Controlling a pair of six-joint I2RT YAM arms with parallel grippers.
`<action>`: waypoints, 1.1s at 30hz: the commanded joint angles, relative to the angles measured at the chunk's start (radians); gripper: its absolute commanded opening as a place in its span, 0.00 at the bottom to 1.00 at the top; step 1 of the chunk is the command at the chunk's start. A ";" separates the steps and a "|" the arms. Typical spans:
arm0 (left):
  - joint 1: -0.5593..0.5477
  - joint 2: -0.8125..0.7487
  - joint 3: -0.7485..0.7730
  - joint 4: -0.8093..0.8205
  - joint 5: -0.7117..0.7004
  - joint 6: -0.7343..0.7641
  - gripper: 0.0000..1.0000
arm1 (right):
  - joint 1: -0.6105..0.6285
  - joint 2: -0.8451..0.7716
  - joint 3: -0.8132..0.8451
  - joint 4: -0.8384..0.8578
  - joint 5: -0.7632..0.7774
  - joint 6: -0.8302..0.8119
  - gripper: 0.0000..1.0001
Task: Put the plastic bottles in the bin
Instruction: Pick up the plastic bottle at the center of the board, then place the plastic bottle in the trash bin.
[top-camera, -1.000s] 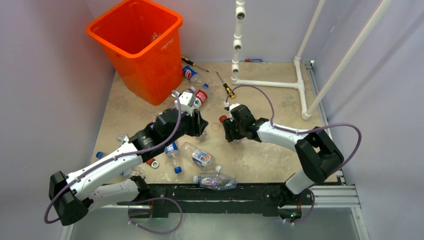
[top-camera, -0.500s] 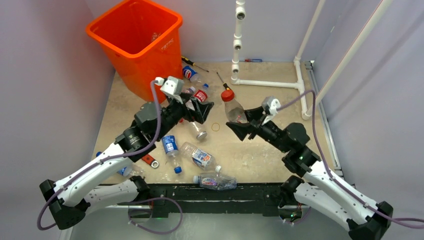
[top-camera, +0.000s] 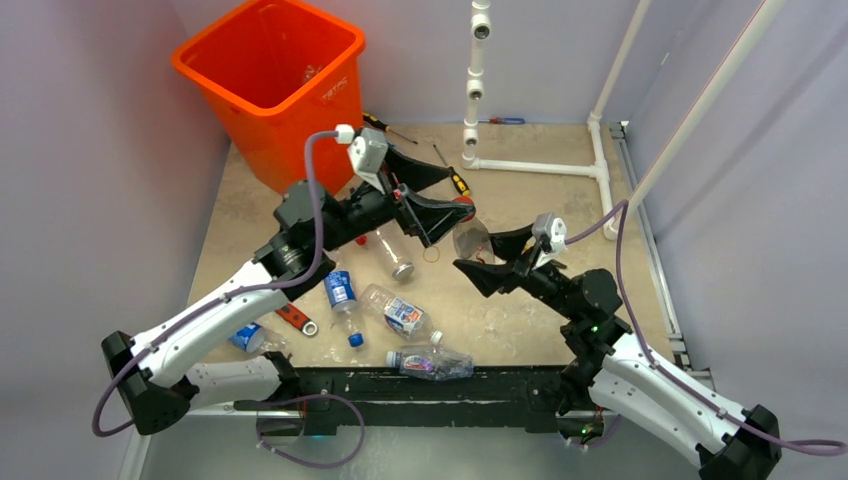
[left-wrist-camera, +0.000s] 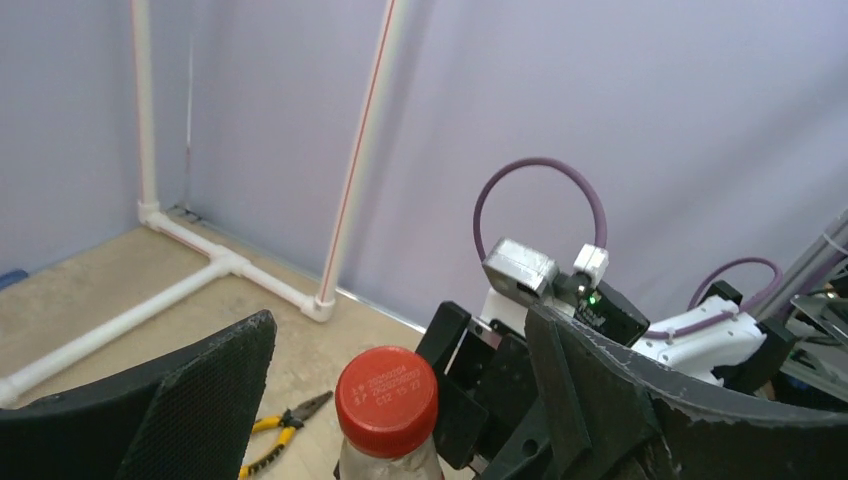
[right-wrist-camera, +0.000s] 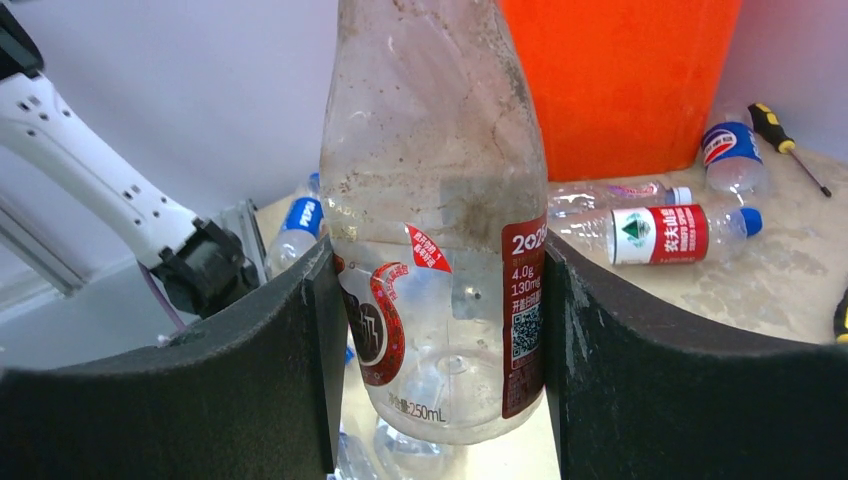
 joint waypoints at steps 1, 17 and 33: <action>-0.005 0.050 0.044 0.019 0.107 -0.070 0.92 | 0.006 -0.001 0.017 0.113 -0.005 0.034 0.04; -0.005 0.114 0.035 0.013 0.177 -0.105 0.48 | 0.018 0.039 0.041 0.118 0.029 0.035 0.00; -0.005 0.069 0.098 -0.137 0.021 0.041 0.00 | 0.021 0.004 0.125 -0.080 0.070 0.056 0.99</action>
